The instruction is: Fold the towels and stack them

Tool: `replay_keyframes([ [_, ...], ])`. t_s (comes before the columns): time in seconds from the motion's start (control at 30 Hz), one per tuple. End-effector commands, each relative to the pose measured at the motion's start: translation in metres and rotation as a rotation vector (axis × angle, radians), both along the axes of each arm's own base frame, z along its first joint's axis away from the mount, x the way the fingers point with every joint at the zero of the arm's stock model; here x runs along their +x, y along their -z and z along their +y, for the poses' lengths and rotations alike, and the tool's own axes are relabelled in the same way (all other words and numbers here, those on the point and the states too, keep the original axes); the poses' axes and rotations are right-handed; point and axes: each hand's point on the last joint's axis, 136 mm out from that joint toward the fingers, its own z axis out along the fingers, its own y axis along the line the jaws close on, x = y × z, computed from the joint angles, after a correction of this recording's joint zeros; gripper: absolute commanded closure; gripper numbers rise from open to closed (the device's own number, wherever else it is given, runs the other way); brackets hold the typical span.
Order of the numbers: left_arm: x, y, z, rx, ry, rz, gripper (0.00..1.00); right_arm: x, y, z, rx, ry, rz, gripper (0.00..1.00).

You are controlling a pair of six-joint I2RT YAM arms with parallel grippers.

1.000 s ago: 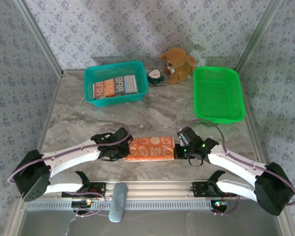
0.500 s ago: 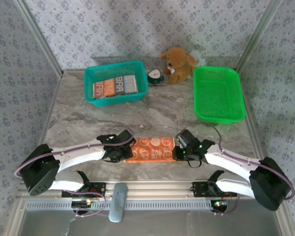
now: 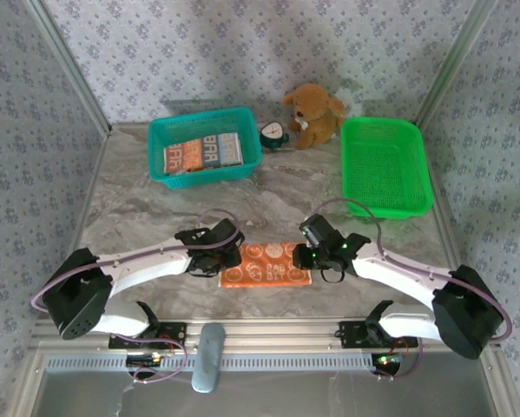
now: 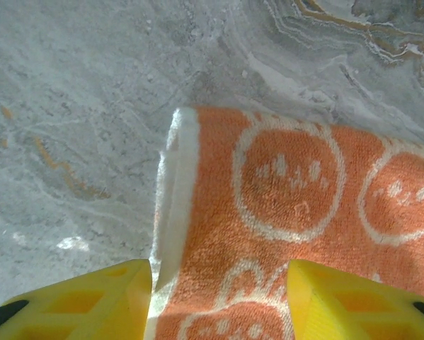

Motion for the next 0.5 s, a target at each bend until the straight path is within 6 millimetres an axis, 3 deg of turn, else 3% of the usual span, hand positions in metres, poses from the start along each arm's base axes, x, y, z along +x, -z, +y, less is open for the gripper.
replay_keyframes([
  [0.0, 0.0, 0.01, 0.003, 0.012, -0.028, -0.003, 0.47, 0.008, 0.0, 0.014, 0.02, -0.031, -0.019, 0.73],
  [0.47, -0.017, 0.033, 0.014, 0.087, -0.031, 0.031, 0.46, 0.011, 0.022, 0.025, 0.002, -0.095, 0.004, 0.75],
])
